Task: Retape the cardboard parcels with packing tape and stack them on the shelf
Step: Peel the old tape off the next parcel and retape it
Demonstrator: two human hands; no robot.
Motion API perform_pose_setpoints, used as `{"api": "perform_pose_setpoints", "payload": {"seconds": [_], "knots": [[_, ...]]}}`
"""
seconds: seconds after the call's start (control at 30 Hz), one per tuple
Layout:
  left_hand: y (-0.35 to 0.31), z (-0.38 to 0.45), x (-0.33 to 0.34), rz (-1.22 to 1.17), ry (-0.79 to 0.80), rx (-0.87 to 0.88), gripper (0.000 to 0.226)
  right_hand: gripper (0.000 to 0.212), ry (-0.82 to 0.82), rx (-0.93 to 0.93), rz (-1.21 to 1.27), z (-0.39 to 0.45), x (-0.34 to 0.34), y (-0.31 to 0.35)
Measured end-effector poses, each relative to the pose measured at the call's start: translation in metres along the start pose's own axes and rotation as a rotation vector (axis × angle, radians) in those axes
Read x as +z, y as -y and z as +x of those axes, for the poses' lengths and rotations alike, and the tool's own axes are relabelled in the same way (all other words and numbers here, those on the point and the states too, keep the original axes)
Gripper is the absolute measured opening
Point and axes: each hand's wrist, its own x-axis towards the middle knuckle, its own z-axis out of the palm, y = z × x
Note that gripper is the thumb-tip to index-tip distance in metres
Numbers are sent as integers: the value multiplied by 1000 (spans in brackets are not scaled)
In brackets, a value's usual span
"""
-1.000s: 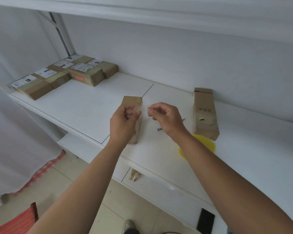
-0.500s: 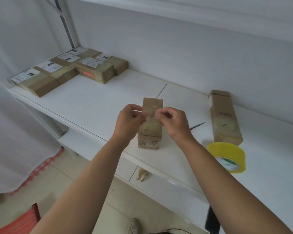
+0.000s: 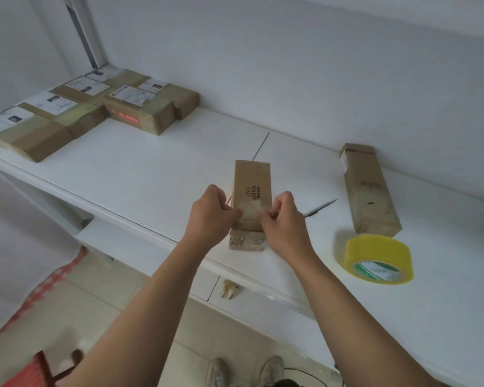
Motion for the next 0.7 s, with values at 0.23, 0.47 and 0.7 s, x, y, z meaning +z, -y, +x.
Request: {"api": "perform_pose_setpoints", "payload": {"seconds": [0.23, 0.47, 0.7], "knots": [[-1, 2, 3, 87, 71, 56, 28, 21, 32, -26, -122, -2, 5, 2], [-4, 6, 5, 181, 105, 89, 26, 21, 58, -29, -139, -2, 4, 4], [-4, 7, 6, 224, 119, 101, 25, 20, 86, -14, -155, 0, 4, 4]]}}
